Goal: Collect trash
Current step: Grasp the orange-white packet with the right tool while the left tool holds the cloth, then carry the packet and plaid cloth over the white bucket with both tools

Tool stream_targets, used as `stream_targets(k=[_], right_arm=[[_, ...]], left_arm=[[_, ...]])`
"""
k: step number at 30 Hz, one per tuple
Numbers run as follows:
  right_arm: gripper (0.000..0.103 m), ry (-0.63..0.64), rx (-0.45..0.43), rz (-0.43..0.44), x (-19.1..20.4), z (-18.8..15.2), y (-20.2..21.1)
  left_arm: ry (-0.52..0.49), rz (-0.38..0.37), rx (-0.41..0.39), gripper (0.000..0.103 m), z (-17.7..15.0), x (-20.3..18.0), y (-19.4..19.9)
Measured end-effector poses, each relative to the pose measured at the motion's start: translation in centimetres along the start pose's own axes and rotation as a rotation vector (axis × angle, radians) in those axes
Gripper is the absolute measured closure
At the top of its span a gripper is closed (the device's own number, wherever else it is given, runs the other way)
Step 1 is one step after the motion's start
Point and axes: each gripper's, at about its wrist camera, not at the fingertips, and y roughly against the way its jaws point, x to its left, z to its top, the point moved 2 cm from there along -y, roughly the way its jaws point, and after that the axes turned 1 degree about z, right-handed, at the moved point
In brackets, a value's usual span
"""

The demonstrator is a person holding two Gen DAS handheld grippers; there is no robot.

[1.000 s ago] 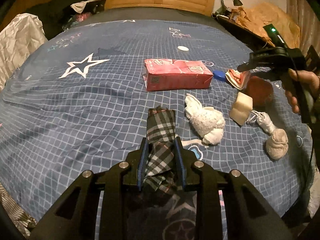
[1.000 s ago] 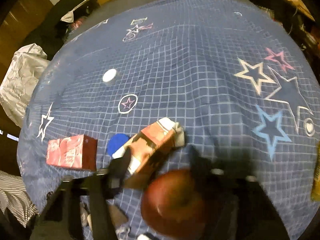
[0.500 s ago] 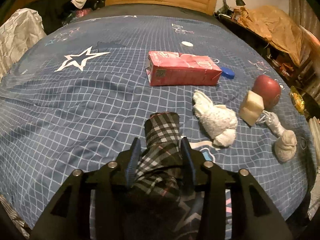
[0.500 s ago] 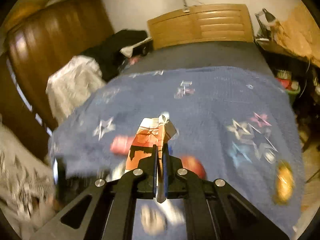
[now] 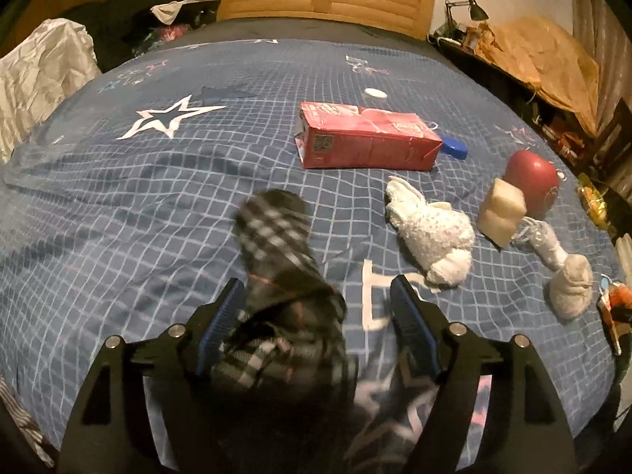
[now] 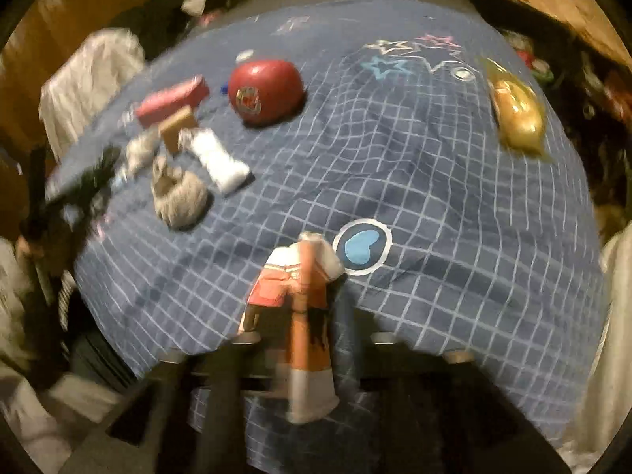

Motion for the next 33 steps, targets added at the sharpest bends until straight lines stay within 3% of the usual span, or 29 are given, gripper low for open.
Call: stream_targets(k=[1, 5, 11, 14, 15, 16, 21, 25, 30, 33], right_arm=[[0.045, -0.012, -0.028, 0.007, -0.1, -0.3, 0.6], [0.044, -0.040, -0.139, -0.007, -0.5, -2.9, 3.1], [0.044, -0.122, -0.222, 0.050, -0.4, -6.4, 3.4], [0.058, -0.131, -0.260, 0.064, 0.0, -6.8, 2.6], [0.069, -0.123, -0.267, 0.051, 0.4, -6.6, 2.0], [0.085, -0.118, -0.273, 0.051, 0.5, -6.6, 1.8], [0.088, -0.113, -0.291, 0.057, 1.1, -6.6, 1.4], [0.088, -0.105, -0.332, 0.061, 1.4, -6.5, 2.5], [0.088, -0.053, -0.391, 0.050, 2.6, -6.1, 4.8], [0.088, -0.043, -0.415, 0.043, 2.7, -6.4, 6.0]], left_arm=[[0.000, -0.005, -0.013, 0.030, -0.3, 0.2, 0.7], [-0.005, 0.003, -0.050, 0.028, -1.3, 0.7, 2.6], [-0.032, 0.002, -0.074, 0.027, -1.5, -0.6, 2.9], [-0.021, 0.046, -0.057, 0.028, -1.1, -0.7, 1.3], [-0.009, 0.064, -0.044, 0.035, -1.1, -0.6, 0.8], [0.005, 0.084, -0.016, 0.059, -1.1, -0.4, -0.2], [0.005, 0.118, -0.028, 0.061, -1.6, -1.0, 0.4], [-0.004, 0.187, -0.057, 0.061, -2.0, -2.6, 2.6], [-0.092, 0.187, -0.153, 0.061, -1.2, -7.5, 6.6], [-0.164, 0.141, -0.202, 0.061, -0.3, -11.8, 8.8]])
